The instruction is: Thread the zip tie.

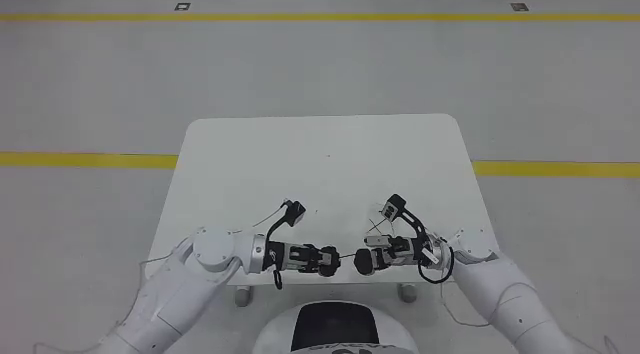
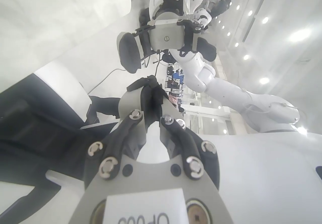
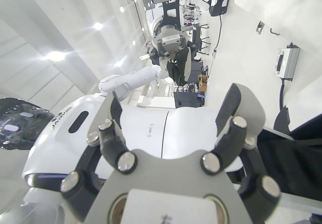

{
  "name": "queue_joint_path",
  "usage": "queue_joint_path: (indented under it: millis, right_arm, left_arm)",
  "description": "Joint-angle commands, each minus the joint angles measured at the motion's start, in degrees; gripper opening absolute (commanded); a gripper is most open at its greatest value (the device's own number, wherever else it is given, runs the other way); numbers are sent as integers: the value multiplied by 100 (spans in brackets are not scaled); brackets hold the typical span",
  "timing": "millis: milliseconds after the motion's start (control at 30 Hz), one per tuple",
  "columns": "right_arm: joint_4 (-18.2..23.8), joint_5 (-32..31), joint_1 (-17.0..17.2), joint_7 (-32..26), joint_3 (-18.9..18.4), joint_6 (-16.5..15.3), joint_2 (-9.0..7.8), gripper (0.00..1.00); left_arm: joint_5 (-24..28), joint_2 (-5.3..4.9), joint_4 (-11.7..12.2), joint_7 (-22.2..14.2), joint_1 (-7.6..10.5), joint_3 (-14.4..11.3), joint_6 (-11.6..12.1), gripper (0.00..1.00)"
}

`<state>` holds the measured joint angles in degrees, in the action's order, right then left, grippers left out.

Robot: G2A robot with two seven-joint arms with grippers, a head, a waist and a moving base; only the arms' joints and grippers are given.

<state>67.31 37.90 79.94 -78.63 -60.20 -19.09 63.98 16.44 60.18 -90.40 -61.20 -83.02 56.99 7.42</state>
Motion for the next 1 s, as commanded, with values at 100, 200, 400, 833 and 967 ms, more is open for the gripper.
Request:
queue_joint_path:
  millis: [100, 200, 400, 833, 967]
  right_arm:
    - [-56, 337, 29, -101, -17, 32, -88, 100]
    - [8, 501, 14, -101, 136, -3, -180, 100]
    - [5, 776, -137, -101, 489, -39, -380, 38]
    - [-30, 824, -254, -101, 697, -39, -582, 14]
    - [-38, 801, -273, -101, 732, -39, -592, 11]
  left_arm:
    - [133, -43, 21, -153, 8, 7, 93, 0]
    - [160, -66, 21, -182, 12, 3, 116, 0]
    - [159, -93, 27, -141, 43, -73, 81, 0]
    - [317, -121, 68, -183, 65, -101, 76, 0]
    - [317, -121, 68, -183, 65, -101, 76, 0]
